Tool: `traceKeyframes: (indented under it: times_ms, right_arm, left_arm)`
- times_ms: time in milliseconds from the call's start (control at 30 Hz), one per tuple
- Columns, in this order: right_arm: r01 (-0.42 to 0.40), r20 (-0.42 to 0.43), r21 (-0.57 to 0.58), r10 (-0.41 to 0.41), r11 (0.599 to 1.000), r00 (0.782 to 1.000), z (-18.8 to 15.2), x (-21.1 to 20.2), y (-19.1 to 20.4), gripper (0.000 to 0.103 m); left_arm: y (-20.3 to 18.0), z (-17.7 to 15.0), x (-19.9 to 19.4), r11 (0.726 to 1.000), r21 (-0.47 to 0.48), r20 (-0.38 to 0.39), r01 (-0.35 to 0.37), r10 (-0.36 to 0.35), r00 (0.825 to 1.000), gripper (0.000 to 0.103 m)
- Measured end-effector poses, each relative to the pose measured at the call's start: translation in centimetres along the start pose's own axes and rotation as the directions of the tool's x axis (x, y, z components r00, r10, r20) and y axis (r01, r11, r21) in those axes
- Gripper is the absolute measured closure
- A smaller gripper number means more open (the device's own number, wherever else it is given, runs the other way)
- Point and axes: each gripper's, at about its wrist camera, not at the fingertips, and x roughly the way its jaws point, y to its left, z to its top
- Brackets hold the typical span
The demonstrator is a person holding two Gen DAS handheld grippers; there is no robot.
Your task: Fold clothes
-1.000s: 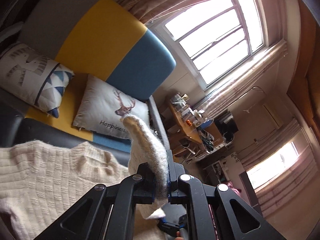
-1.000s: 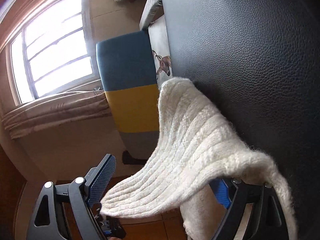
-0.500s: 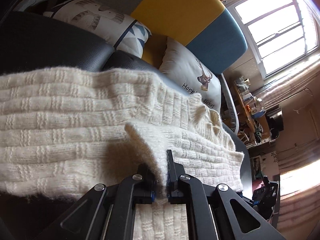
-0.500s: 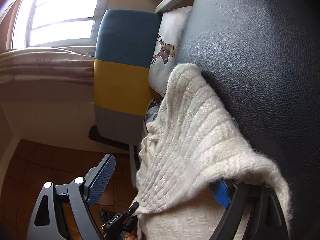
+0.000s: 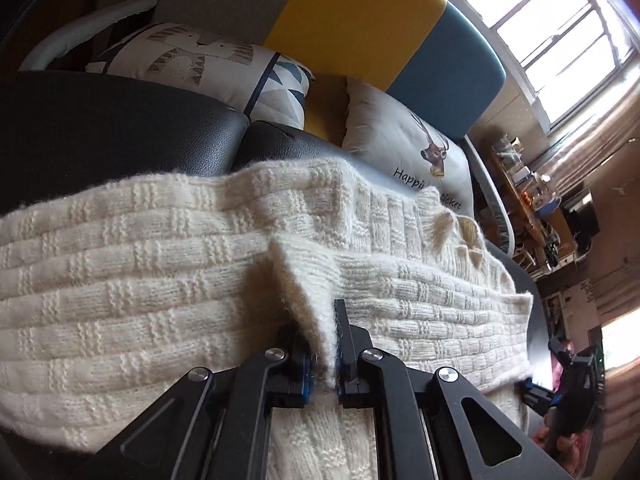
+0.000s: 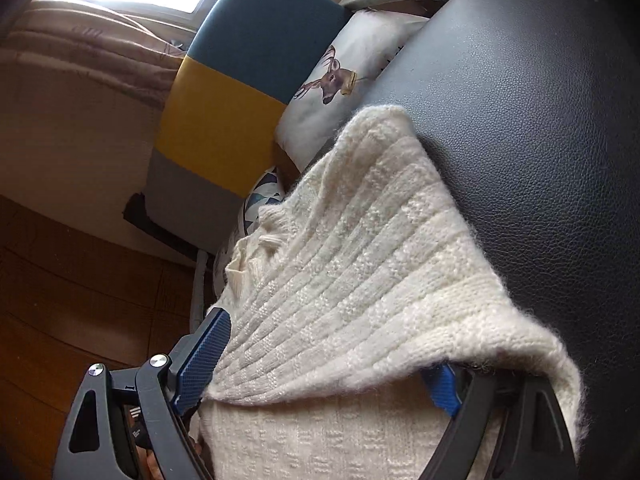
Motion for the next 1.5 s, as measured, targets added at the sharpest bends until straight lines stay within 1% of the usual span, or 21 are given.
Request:
traceKeyframes:
  times_ms: [100,167,267,333,400,433,467,533,633,700,800,867,900,1000,1067,1133,1200,1267,1333,1400,1500]
  right_arm:
    - [0.014,-0.019,-0.025,-0.014,1.0,1.0,-0.3,-0.3,0.0,0.017]
    - [0.002,-0.022,-0.009,-0.003,1.0,1.0,-0.1,-0.6,-0.2,0.017]
    - [-0.027,-0.007,0.025,0.027,0.999,1.0,0.0,-1.9,-0.9,0.017]
    - [-0.073,0.004,0.084,0.073,0.994,0.997,-0.1,-2.9,-1.8,0.017]
    - [-0.065,0.011,0.1,0.064,0.993,0.998,-0.3,-4.2,-2.0,0.017]
    - [-0.053,0.017,0.099,0.052,0.994,0.999,-0.3,-4.9,-2.0,0.017]
    - [-0.042,0.024,0.098,0.039,0.994,0.999,-0.4,-5.6,-2.0,0.017]
    - [-0.034,0.041,0.081,0.031,0.996,0.999,-0.5,-6.8,-1.6,0.017]
    - [-0.036,0.063,-0.009,0.036,0.999,0.997,-0.2,-7.4,0.6,0.016]
    - [-0.051,0.033,-0.067,0.053,0.996,0.998,-0.1,-6.2,2.1,0.016]
    - [-0.013,-0.045,-0.12,0.008,0.993,0.999,-0.4,-2.9,3.1,0.016]
    - [0.084,-0.096,-0.1,-0.093,0.991,0.991,-0.9,-0.9,1.6,0.017]
    - [0.078,-0.09,-0.098,-0.087,0.992,0.992,-1.1,-1.2,1.1,0.024]
    - [0.06,-0.074,-0.094,-0.067,0.994,0.995,-1.6,-1.8,-0.5,0.038]
    - [0.044,-0.078,-0.11,-0.053,0.993,0.996,-1.8,-2.2,-0.7,0.041]
    - [0.045,-0.077,-0.127,-0.055,0.991,0.996,-1.9,-2.6,-0.4,0.041]
    - [0.069,-0.055,-0.167,-0.079,0.984,0.995,-2.0,-2.9,0.4,0.04]
    - [0.099,-0.022,-0.238,-0.107,0.966,0.994,-2.1,-3.1,1.9,0.04]
    - [0.123,-0.038,-0.279,-0.139,0.952,0.99,-2.1,-2.1,2.2,0.039]
    - [0.141,-0.041,-0.31,-0.162,0.94,0.986,-2.3,-1.3,2.1,0.039]
    - [0.105,0.003,-0.334,-0.11,0.937,0.994,-3.0,-1.7,1.7,0.039]
  left_arm:
    - [0.1,0.2,0.1,1.0,-0.017,0.001,-0.01,0.01,1.0,0.093]
    - [0.0,0.4,0.0,1.0,-0.025,-0.012,-0.012,0.012,1.0,0.091]
    - [0.9,0.8,-1.2,0.996,-0.082,-0.014,-0.031,0.03,0.999,0.087]
    - [1.7,1.1,-2.7,0.99,-0.117,0.024,-0.081,0.084,0.996,0.085]
    - [2.5,1.2,-4.5,0.979,-0.166,0.071,-0.115,0.128,0.989,0.085]
    - [2.8,1.3,-5.3,0.976,-0.184,0.095,-0.117,0.136,0.986,0.085]
    - [2.7,1.2,-6.0,0.978,-0.183,0.118,-0.098,0.121,0.986,0.084]
    - [1.6,0.9,-6.8,0.987,-0.151,0.151,-0.058,0.081,0.985,0.077]
    - [-2.0,0.5,-5.7,0.999,-0.028,0.132,-0.022,0.025,0.991,0.068]
    - [-4.9,0.1,-4.0,0.997,0.069,0.1,-0.016,0.009,0.995,0.068]
    - [-8.2,-0.8,-0.6,0.982,0.183,0.025,-0.041,0.037,0.999,0.067]
    - [-8.2,-1.6,1.8,0.975,0.202,-0.029,-0.091,0.099,0.995,0.067]
    - [-8.0,-2.1,2.5,0.973,0.206,-0.039,-0.104,0.114,0.993,0.068]
    - [-7.7,-2.6,2.0,0.972,0.214,-0.016,-0.092,0.098,0.995,0.068]
    - [-8.4,-2.3,1.6,0.976,0.203,-0.02,-0.084,0.09,0.996,0.067]
    - [-10.1,-1.8,1.3,0.976,0.22,-0.03,-0.006,0.013,0.999,0.067]
    - [-13.1,-1.4,1.3,0.955,0.286,-0.035,0.076,-0.069,0.997,0.065]
    - [-16.7,-1.1,2.1,0.922,0.355,-0.065,0.154,-0.14,0.988,0.061]
    - [-20.5,-1.0,3.6,0.879,0.415,-0.126,0.235,-0.2,0.972,0.048]
    - [-24.4,-1.2,5.6,0.832,0.48,-0.196,0.279,-0.208,0.958,0.048]
    - [-29.3,-1.4,8.8,0.761,0.567,-0.283,0.315,-0.18,0.942,0.04]
